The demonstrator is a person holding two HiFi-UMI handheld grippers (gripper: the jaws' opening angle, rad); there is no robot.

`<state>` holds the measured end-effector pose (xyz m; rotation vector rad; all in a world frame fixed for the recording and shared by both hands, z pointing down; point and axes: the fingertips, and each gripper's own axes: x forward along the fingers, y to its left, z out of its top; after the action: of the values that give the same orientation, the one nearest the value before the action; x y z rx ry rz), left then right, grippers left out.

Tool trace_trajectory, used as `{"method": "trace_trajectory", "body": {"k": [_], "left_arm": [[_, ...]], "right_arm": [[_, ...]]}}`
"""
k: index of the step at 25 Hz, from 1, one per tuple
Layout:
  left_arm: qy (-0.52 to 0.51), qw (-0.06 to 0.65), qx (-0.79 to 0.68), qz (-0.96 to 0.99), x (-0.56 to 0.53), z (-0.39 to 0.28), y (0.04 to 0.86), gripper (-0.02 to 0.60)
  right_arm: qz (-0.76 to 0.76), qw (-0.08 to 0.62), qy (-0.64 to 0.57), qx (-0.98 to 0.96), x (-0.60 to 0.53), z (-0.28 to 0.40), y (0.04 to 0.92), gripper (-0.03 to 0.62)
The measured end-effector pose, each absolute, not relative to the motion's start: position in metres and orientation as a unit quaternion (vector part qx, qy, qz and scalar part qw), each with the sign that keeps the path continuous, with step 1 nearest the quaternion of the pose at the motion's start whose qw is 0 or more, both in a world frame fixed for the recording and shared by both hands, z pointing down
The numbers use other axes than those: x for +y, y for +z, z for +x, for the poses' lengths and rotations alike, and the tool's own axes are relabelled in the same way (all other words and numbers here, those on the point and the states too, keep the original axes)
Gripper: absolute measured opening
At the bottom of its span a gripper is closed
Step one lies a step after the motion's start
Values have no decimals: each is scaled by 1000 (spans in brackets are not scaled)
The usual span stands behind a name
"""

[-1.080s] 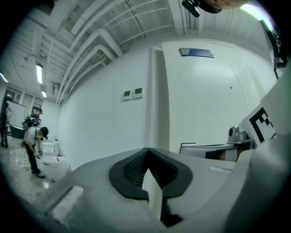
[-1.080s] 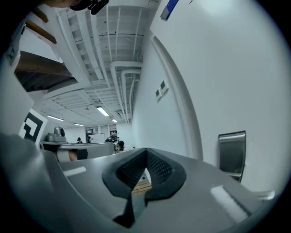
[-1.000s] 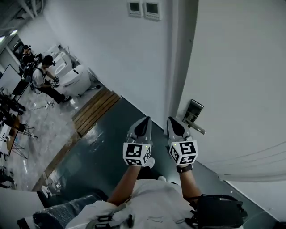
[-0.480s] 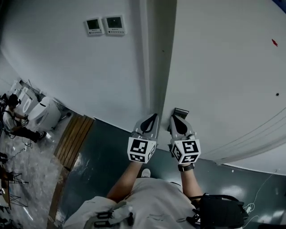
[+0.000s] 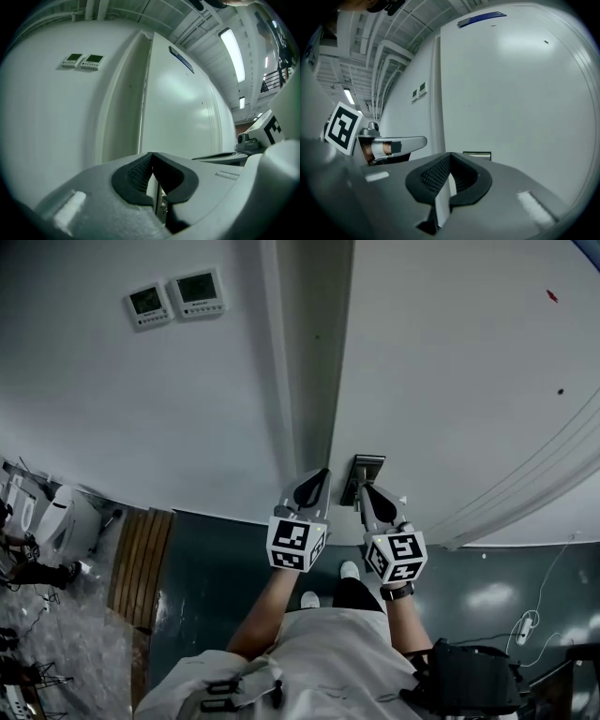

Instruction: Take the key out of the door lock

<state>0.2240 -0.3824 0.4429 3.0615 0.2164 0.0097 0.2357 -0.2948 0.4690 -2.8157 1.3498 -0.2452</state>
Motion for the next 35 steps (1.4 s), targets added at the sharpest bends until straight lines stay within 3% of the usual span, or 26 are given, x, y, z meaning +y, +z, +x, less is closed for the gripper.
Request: {"method": "trace_trajectory", "body": {"k": [5,7,12,19,23,30,34,35], "left_arm": [[-4,1,91,996,-382,244,435,6],[-4,-11,96,995,-384,249,434,95],[-1,-3,111,994,-383,270,438,164],[15,24,132,991,-383,288,455,163],[11,28,133,991,-387,289,458,109],[-9,24,133,991,-386,289,455,95],[-17,31,126,991,-387,289,455,94],[-18,33,126,991,-387,289,455,94]], "right_arm": [[-910,19,-80,406,-287,258,468,5],[-908,23,-80,412,-289,255,467,5],[-906,19,-90,413,-288,255,476,5],[-906,34,-133,401,-268,258,500,5],[-897,53,-177,402,-257,253,525,5],[-875,115,-275,382,-228,246,586,5],[-843,187,-323,388,-227,242,622,5],[-831,212,-332,392,-230,241,631,37]]}}
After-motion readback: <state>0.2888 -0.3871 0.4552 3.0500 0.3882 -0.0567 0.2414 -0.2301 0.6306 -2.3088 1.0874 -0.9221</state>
